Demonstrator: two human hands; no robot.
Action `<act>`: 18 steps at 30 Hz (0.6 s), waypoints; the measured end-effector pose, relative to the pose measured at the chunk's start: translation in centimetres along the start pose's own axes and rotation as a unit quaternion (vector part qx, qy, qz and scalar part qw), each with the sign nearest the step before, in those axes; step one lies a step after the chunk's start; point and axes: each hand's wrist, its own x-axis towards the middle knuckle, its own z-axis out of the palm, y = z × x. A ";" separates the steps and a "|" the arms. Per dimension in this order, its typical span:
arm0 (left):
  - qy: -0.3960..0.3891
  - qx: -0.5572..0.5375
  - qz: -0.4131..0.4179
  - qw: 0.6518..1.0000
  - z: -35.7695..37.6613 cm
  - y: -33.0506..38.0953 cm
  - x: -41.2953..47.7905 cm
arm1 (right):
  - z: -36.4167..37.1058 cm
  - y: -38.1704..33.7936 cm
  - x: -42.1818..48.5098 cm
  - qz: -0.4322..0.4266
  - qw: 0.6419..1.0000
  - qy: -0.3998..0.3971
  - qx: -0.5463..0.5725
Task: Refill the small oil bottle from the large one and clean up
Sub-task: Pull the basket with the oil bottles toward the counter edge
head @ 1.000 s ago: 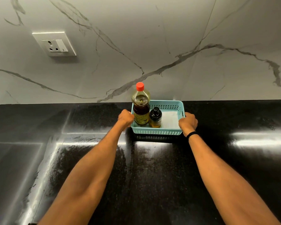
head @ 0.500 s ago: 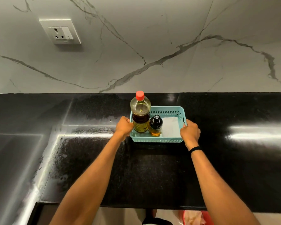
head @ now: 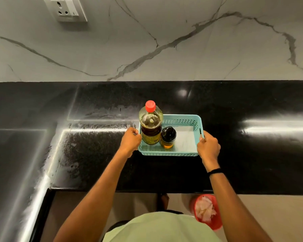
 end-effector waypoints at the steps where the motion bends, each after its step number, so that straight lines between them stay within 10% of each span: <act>1: -0.004 -0.005 0.000 1.000 -0.1 -0.2 -0.6 | -0.1 0.3 -0.5 -0.004 1.000 -0.002 0.000; 18: -0.026 0.014 -0.005 1.000 -0.9 -3.7 -7.1 | -1.7 3.5 -7.3 -0.001 1.000 -0.007 0.014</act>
